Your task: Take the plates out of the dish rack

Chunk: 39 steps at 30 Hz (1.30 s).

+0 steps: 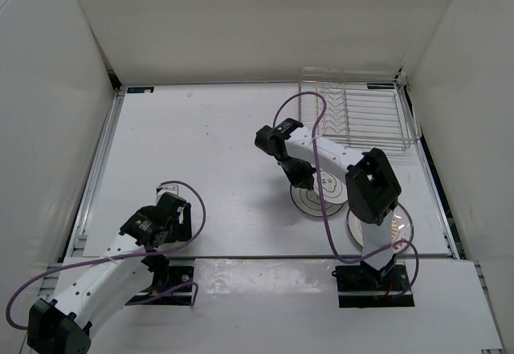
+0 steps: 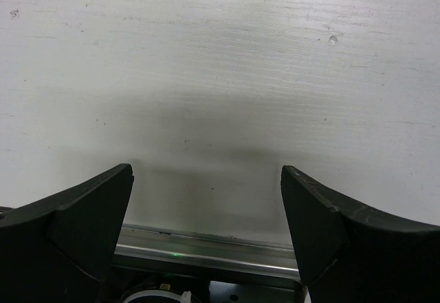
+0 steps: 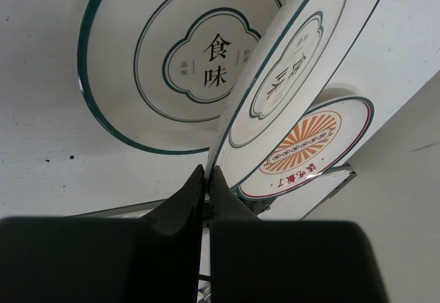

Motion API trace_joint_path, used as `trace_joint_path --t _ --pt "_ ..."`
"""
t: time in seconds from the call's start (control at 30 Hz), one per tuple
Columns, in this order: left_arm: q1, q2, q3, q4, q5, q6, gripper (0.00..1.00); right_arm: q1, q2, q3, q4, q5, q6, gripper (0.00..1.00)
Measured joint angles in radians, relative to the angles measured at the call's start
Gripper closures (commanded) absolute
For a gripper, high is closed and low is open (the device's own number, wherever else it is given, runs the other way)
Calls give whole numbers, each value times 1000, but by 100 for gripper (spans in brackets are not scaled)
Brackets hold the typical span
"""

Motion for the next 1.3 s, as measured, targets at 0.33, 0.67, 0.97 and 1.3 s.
trace_joint_path --t 0.33,0.67,0.97,1.3 --pt "-2 18 0 0 0 -1 0 10 33 89 -10 -67 -29 100" --pt "-3 32 0 -1 5 0 0 30 134 119 -13 -86 -19 100" --pt "-3 45 0 -5 11 0 0 37 247 146 -15 -120 1 72" --pt "-3 47 0 -6 16 0 0 37 232 147 0 -164 -2 31"
